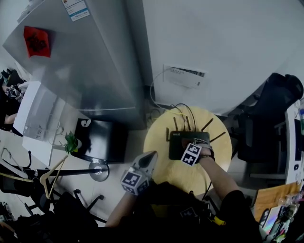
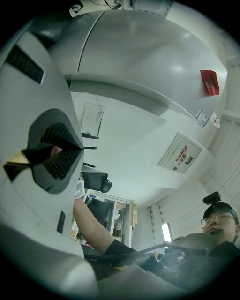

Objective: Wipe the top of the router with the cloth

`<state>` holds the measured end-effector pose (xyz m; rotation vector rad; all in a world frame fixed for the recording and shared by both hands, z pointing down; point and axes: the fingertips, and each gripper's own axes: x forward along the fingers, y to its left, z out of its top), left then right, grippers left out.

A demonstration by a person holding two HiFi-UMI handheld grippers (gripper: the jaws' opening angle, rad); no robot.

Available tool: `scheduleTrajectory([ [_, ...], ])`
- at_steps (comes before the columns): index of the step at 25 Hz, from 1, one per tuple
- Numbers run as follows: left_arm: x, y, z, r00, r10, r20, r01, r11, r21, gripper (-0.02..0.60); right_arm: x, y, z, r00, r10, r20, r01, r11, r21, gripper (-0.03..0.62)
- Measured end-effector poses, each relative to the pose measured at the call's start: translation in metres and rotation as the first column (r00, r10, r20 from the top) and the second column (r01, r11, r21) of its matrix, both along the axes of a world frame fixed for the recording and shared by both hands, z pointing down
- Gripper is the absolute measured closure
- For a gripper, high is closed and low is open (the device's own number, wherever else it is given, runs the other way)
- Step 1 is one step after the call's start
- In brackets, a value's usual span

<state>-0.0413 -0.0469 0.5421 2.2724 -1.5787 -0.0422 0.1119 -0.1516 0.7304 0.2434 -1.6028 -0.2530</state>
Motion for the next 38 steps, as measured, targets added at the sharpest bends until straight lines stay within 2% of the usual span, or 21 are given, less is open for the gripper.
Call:
scheduleTrajectory([
  [7, 0.009, 0.000, -0.001, 0.999, 0.043, 0.006, -0.043, 0.999, -0.012, 0.580, 0.005, 0.030, 0.001, 1.000, -0.013, 0.027, 0.013, 1.000, -0.009, 0.530],
  [14, 0.022, -0.006, -0.007, 0.996, 0.094, 0.010, -0.094, 0.996, 0.005, 0.580, 0.010, 0.053, 0.002, 0.997, 0.029, 0.068, -0.028, 0.999, -0.025, 0.530],
  [21, 0.032, -0.011, -0.009, 0.990, 0.144, 0.007, -0.144, 0.990, 0.011, 0.580, 0.012, 0.072, 0.001, 0.996, 0.045, 0.083, -0.035, 0.992, -0.122, 0.530],
  [33, 0.056, -0.023, -0.005, 0.974, 0.225, 0.006, -0.225, 0.974, 0.026, 0.579, 0.020, 0.090, 0.000, 0.976, 0.133, 0.170, -0.094, 0.971, -0.220, 0.530],
  [38, 0.063, -0.028, -0.007, 0.972, 0.237, 0.000, -0.237, 0.971, 0.031, 0.580, 0.025, 0.097, -0.005, 0.979, 0.072, 0.189, -0.027, 0.973, -0.228, 0.530],
])
